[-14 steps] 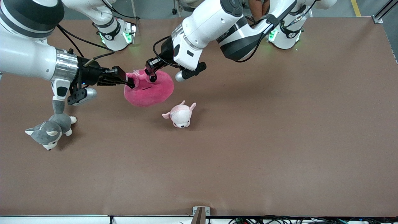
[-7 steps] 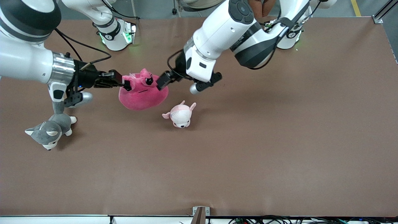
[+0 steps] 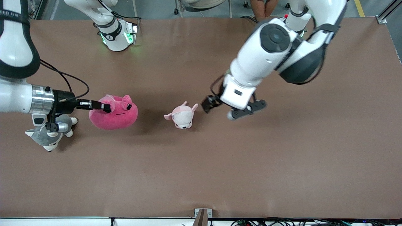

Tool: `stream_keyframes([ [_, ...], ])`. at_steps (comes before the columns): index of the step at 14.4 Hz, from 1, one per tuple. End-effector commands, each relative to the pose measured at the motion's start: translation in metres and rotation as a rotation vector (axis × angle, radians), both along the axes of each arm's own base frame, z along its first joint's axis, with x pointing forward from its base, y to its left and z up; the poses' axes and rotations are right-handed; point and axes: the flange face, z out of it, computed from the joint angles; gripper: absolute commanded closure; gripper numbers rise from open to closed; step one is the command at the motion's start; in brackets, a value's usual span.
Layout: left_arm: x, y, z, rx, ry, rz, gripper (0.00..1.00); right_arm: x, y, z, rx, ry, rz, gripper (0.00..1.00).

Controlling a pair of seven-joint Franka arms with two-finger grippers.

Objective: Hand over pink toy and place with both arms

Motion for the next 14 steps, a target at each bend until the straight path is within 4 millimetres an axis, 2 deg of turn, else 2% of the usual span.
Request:
stream_keyframes([
  [1,0.015,0.055,0.009,0.170,-0.044,-0.088,0.00,0.006,-0.011,-0.027,0.011,0.024,0.016,0.99],
  [4,0.042,0.131,0.025,0.223,-0.076,-0.186,0.00,0.013,-0.046,-0.068,0.031,0.048,0.008,0.99],
  [6,0.046,0.171,0.026,0.267,-0.024,-0.244,0.00,0.014,-0.062,-0.079,0.047,0.039,0.011,0.99],
  [8,0.052,0.214,0.041,0.288,-0.025,-0.237,0.00,0.015,-0.075,-0.091,0.059,0.049,-0.007,0.99],
  [10,0.048,0.236,0.054,0.305,-0.017,-0.233,0.00,0.016,-0.080,-0.106,0.066,0.071,-0.018,0.99],
  [13,0.032,0.239,0.078,0.327,-0.017,-0.259,0.00,0.017,-0.085,-0.118,0.071,0.089,-0.030,0.99],
  [14,0.025,0.239,0.094,0.338,-0.040,-0.262,0.00,0.017,-0.085,-0.118,0.073,0.090,-0.030,0.99],
])
